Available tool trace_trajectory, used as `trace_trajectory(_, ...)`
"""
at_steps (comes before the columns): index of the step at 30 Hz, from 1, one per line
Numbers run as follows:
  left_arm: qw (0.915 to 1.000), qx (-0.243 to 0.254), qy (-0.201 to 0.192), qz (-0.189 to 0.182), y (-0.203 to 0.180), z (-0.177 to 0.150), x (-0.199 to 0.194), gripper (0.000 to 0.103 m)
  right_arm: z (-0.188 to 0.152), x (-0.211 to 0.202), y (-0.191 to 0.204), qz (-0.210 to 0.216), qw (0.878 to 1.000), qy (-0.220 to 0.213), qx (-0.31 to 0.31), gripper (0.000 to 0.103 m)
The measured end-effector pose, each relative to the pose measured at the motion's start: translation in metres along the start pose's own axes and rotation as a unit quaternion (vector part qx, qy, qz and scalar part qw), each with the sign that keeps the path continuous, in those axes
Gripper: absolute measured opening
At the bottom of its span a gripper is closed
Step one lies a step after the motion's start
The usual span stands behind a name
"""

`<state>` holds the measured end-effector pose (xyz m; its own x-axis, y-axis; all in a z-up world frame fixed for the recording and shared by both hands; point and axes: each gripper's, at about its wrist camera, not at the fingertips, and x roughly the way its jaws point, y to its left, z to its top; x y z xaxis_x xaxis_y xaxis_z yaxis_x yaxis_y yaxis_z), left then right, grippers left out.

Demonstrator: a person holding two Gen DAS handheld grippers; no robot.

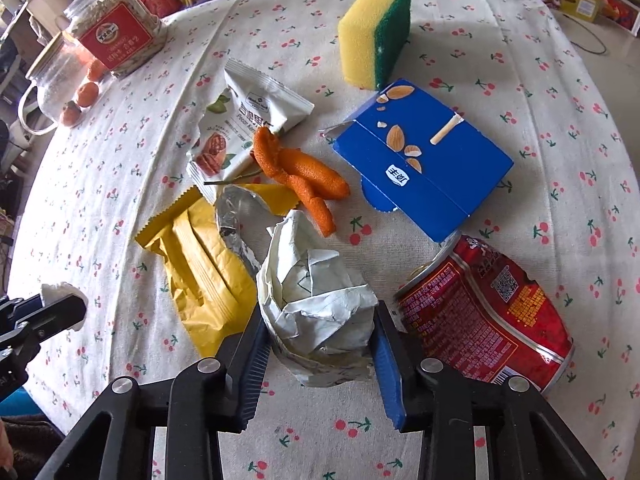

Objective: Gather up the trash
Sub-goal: 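Carry the foil and tissue over the bucket while the left tool opens to drop the tissue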

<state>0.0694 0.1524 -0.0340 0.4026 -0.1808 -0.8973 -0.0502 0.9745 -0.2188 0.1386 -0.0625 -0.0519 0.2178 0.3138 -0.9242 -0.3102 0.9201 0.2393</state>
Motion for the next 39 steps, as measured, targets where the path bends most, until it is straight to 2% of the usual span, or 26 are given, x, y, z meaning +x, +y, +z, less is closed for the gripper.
trace_trajectory(10,0.9995,0.008,-0.026,-0.015,-0.024,0.015,-0.012,0.022,0.004,-0.056,-0.027,0.028,0.997,-0.059,0.031,0.043)
trace_trajectory(18,0.9981,0.029,-0.041,-0.034,-0.061,0.029,-0.015,0.022,-0.001,-0.097,-0.091,0.019,0.99,-0.102,0.093,0.043)
trace_trajectory(29,0.9936,0.075,-0.047,-0.071,-0.14,0.042,-0.003,0.022,-0.036,-0.145,-0.195,-0.016,0.975,-0.132,0.179,0.043)
trace_trajectory(34,0.9903,0.11,-0.037,-0.077,-0.184,0.044,0.01,0.022,-0.057,-0.156,-0.24,-0.034,0.968,-0.132,0.211,0.043)
trace_trajectory(39,0.986,0.134,-0.018,-0.098,-0.233,0.047,0.03,0.022,-0.077,-0.163,-0.278,-0.044,0.961,-0.129,0.24,0.043)
